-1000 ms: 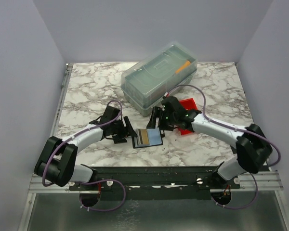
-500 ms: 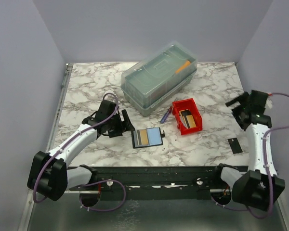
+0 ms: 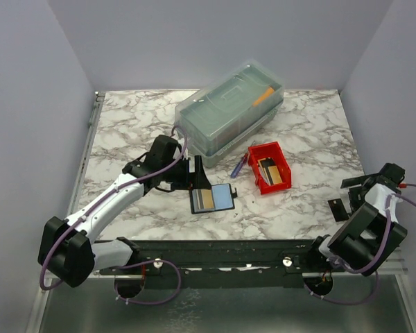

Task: Put the credit cards into the card holder
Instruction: Move the credit card to the center of the board.

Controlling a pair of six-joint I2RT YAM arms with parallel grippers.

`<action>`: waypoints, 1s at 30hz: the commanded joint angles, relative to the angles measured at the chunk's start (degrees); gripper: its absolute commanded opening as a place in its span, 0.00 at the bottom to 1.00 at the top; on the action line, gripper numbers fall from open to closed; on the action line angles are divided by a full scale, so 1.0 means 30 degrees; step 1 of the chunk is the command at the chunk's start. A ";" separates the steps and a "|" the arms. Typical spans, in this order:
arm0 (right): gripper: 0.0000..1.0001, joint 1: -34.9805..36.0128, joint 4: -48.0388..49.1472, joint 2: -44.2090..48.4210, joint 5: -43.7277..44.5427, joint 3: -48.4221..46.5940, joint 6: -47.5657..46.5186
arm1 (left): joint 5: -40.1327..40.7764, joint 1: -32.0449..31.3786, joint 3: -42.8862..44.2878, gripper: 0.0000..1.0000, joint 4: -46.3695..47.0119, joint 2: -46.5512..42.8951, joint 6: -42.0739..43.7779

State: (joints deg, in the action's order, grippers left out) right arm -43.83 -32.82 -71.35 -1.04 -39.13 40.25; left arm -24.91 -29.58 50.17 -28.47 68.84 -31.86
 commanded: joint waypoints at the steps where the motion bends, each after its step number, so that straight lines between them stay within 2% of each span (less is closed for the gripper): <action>1: 0.99 -0.0096 0.2095 -0.0737 0.0252 0.0015 -0.0722 | -0.1583 -0.0501 0.0790 0.85 0.0105 0.0409 0.1216; 6: 0.96 -0.0096 0.2634 -0.1467 -0.0078 0.0881 -0.0369 | -0.1758 -0.0638 0.0836 0.85 0.0291 0.0540 0.1464; 10: 0.86 -0.0096 0.2580 -0.1579 -0.2258 0.1995 -0.0215 | -0.1719 -0.0656 0.1082 0.85 0.0316 0.0683 0.1714; 14: 0.83 0.0191 0.1008 -0.1590 -0.4015 0.2339 -0.0185 | -0.1626 -0.0656 0.1711 0.85 0.0138 0.1030 0.1858; 18: 0.82 0.3323 -0.0755 -0.1061 -0.4414 0.2017 0.1289 | -0.1601 -0.0656 0.2293 0.85 0.0126 0.1531 0.1788; 23: 0.82 0.9826 -0.3270 -0.0031 -0.5082 0.1726 0.4602 | -0.1745 -0.0658 0.2791 0.85 0.0169 0.2031 0.1598; 25: 0.82 1.1538 -0.4132 0.0386 -0.5425 0.1303 0.5440 | -0.1818 -0.0656 0.2991 0.85 0.0147 0.2155 0.1686; 27: 0.85 1.1637 -0.5046 0.0944 -0.3470 0.0032 0.5338 | -0.1834 -0.0656 0.3118 0.85 0.0165 0.2152 0.1809; 30: 0.96 1.0952 -0.5642 0.0632 0.1468 -0.2120 0.4026 | -0.1986 -0.0656 0.3261 0.85 0.0156 0.2210 0.2151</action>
State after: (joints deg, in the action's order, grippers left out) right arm -8.95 -43.70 -70.00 -12.71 -37.45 52.71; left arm -29.02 -31.27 57.74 -28.42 75.13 -27.31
